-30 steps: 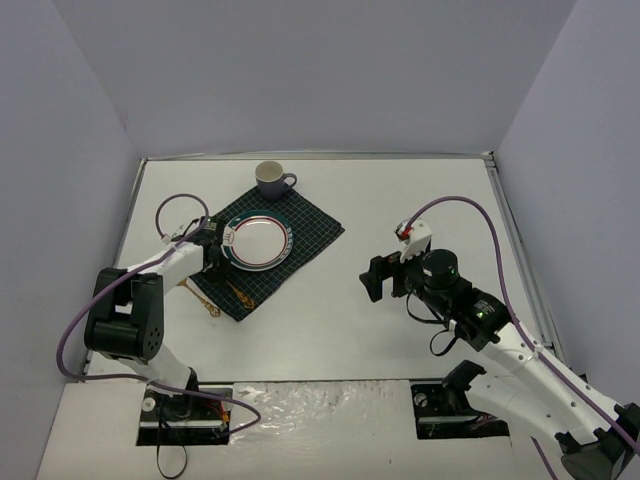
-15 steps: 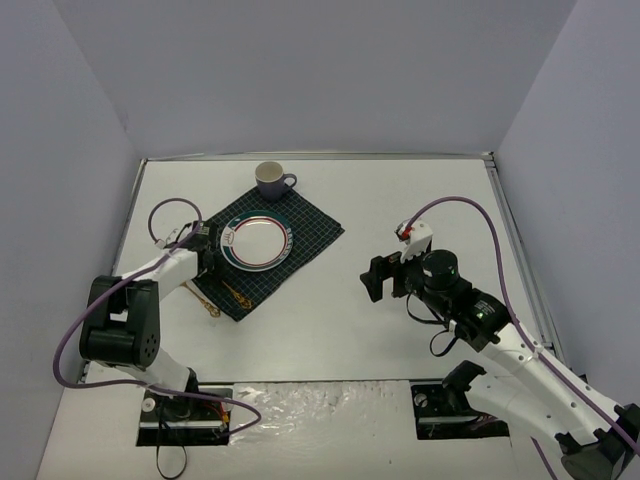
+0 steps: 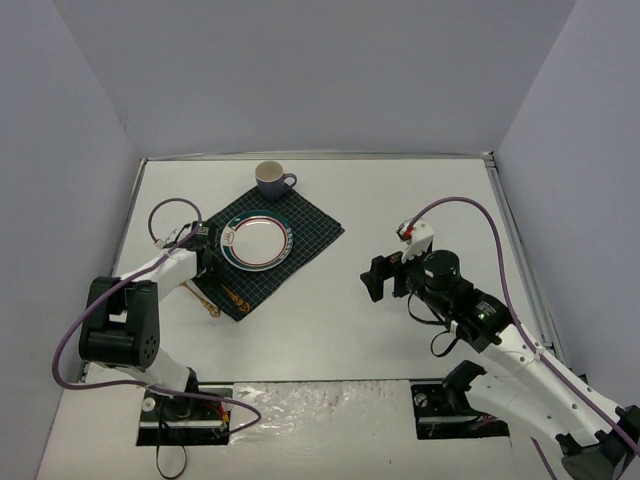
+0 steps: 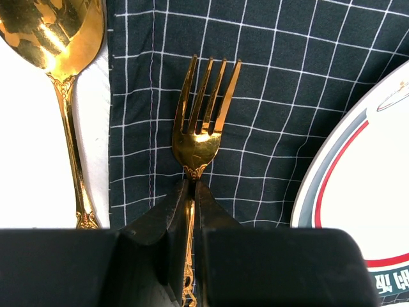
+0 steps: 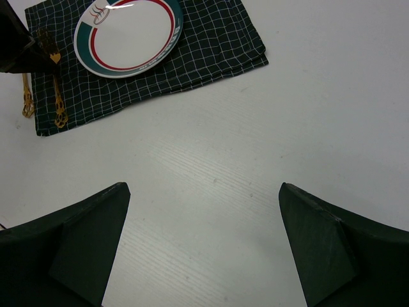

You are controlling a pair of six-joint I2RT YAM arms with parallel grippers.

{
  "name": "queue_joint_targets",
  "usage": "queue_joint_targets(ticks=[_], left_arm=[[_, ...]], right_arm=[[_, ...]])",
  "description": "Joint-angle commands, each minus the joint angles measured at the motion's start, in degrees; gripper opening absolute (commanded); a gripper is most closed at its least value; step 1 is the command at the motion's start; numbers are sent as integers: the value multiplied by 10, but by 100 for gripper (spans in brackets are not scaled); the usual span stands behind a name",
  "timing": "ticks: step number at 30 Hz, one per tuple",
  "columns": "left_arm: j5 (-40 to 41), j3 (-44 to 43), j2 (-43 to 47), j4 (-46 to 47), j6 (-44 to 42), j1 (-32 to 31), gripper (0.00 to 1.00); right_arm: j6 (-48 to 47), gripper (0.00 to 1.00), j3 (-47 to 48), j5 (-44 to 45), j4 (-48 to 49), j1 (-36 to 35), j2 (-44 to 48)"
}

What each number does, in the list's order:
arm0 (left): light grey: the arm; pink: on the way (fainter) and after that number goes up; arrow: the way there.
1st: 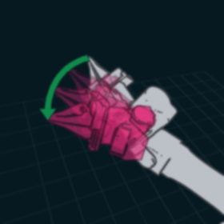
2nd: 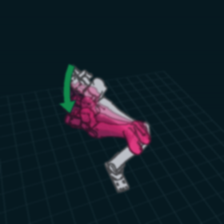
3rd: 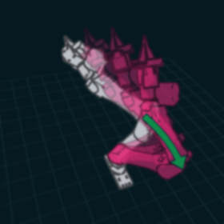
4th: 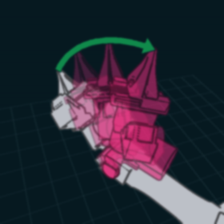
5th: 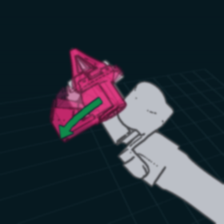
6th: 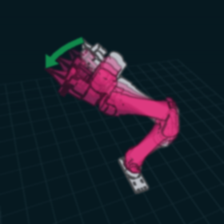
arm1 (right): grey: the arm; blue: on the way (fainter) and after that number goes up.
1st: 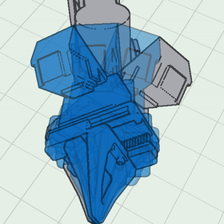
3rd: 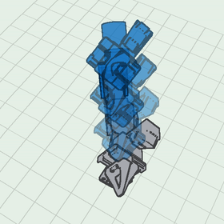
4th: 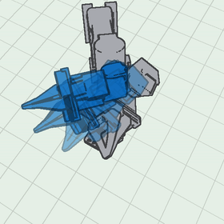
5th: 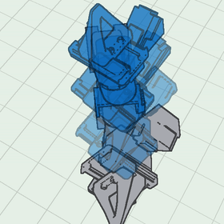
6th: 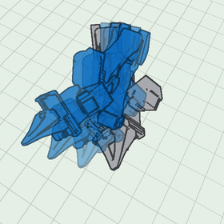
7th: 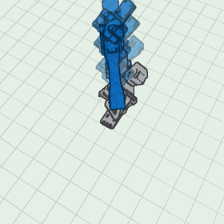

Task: Set the dinner table for one person

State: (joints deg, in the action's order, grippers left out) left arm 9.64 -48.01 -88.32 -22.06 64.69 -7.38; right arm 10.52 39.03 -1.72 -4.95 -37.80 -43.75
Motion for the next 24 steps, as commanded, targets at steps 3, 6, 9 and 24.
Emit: queue_joint_targets(ticks=[3,6,9,24], left_arm=[[1,-13,-1,-25,-24,3,0],[3,-19,7,-33,-26,3,9],[5,-27,19,-46,-28,3,21],[39,-89,148,-155,-55,5,45]], right_arm=[[5,100,2,11,39,4,5],[5,100,2,10,40,3,5],[4,100,2,7,40,3,4],[3,100,2,-3,41,3,5]])
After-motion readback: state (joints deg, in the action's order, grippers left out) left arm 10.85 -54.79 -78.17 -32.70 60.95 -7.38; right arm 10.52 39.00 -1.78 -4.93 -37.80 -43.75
